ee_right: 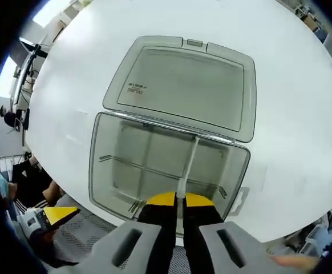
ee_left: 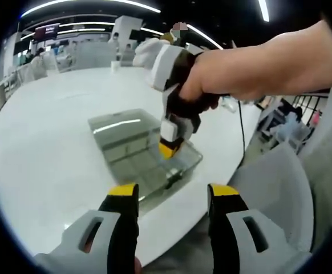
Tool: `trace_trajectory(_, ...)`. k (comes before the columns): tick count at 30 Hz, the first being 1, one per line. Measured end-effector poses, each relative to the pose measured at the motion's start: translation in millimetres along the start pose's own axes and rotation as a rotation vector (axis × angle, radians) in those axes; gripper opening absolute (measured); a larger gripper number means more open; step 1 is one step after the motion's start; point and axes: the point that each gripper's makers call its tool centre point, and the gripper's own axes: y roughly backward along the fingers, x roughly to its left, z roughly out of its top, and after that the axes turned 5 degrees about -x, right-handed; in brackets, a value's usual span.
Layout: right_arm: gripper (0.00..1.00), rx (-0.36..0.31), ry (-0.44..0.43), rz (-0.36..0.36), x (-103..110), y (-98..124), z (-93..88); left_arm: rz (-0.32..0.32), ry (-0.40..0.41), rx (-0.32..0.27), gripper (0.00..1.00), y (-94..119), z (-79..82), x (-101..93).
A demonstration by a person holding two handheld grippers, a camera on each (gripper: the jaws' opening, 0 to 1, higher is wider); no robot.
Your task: Insert the divider into the dual guide fixture by aligning both edges with the guide slots and pushing it downward to the bottom, including one-sided entry, uneven engagement, binding, and posture correction.
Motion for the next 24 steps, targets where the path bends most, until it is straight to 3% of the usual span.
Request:
trace_trajectory(6, 0.00, -0.008, -0.011, -0.001, -1.5, -0.9, 0.8, 0.001, -0.002, 0.001, 0.46, -0.3, -0.1, -0.2)
trace_trajectory(9, 0.00, 0.001, -0.058, 0.015, -4.0, -0.9, -0.3, 0.001, -0.003, 0.002, 0.46, 0.0, -0.7, 0.1)
trace_trajectory(24, 0.00, -0.002, -0.030, 0.003, 1.3, 0.9, -4.0, 0.007, -0.012, 0.003, 0.46, -0.2, -0.2, 0.1)
